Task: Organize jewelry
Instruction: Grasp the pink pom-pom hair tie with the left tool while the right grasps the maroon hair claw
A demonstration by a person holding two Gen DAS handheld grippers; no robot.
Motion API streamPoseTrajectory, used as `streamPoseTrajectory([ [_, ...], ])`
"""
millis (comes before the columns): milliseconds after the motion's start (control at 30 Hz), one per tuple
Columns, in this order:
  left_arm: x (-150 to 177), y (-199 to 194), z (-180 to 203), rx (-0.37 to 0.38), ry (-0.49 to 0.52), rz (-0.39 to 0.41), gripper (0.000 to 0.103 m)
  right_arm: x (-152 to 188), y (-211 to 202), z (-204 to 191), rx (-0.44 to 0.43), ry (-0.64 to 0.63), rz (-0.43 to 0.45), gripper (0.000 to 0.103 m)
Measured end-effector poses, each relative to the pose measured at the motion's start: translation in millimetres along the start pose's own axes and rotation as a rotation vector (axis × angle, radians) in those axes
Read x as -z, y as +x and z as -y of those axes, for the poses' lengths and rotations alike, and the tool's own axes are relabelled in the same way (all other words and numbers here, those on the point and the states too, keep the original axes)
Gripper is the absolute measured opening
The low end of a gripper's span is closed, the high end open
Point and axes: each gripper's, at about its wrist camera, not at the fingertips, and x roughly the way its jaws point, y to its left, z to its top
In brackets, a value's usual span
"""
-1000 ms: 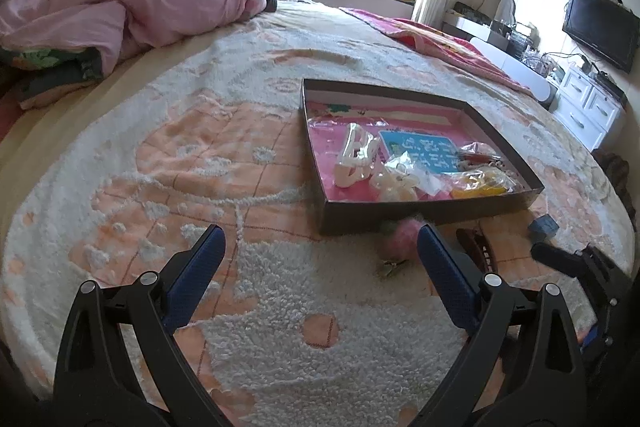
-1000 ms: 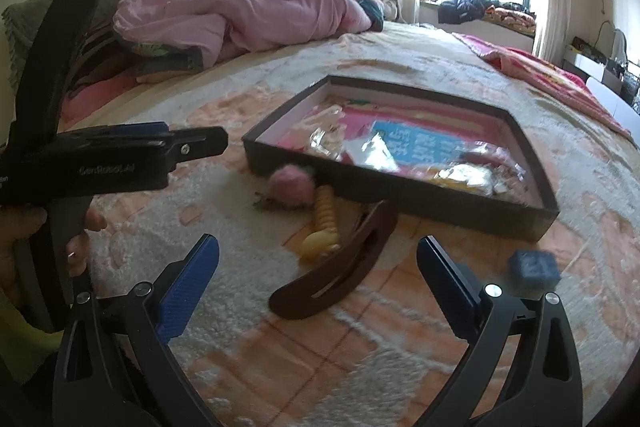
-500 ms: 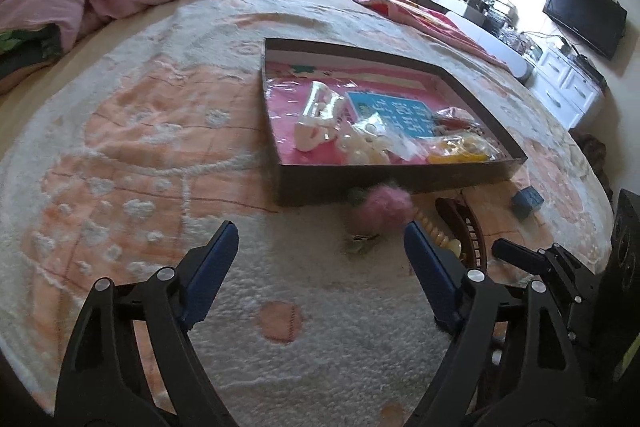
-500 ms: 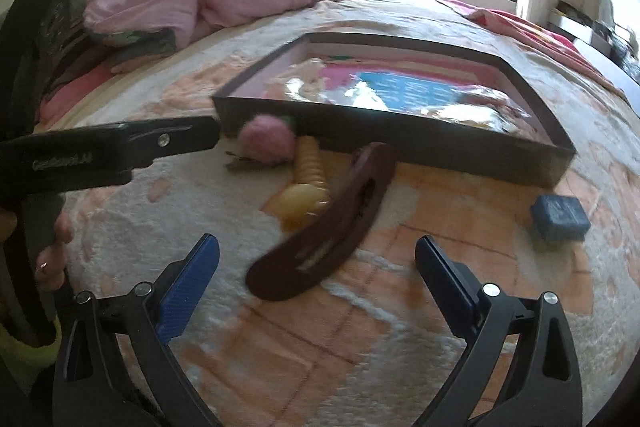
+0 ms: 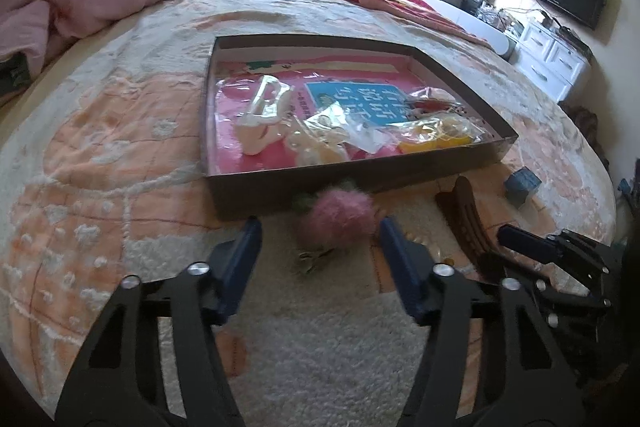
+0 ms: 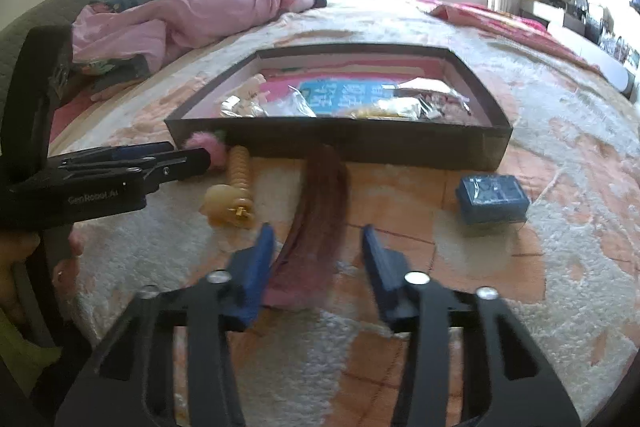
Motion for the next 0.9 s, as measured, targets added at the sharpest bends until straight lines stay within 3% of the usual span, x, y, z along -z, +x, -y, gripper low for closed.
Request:
streamPoseTrajectory([
  [233,-1.3,9.7,2.7,0.016,0.005,-0.015,0.046,-10.1,12.8,3.2,-0.065,0.007,-0.028,0.029],
  [400,-3.1,14.8,-0.2,0.031,-0.012,-0.019,0.045,-16.6,25.1,0.5,-0.071,-0.009,-0.056,0.034],
  [467,-3.7,16.0,-0.2,0.028,-0.012,-0.019,0.034,-18.0,28.7,-2.6,-0.066,-0.022,-0.052,0.037],
  [633,-2.6,16.9,3.6,0.007,0.006,-0.023,0.033,-25.6,40.7,-9.7,-0.044,-0.048,-0.05,0.042],
  [667,-2.5,16.2,4.7,0.002,0.012,-0.021,0.033,-27.0,42.8,-10.9,-0.039,-0.053,-0.052,0.042],
  [733,-2.3,14.8,6.0,-0.006,0.02,-0.015,0.032,-28.8,44.5,-13.3,-0.051,-0.061,-0.049,0.031],
  [900,-3.1,6.3,6.2,-0.003,0.012,0.008,0.026,-28.6,36.6,-11.5,-0.074,-0.059,-0.022,0.031],
])
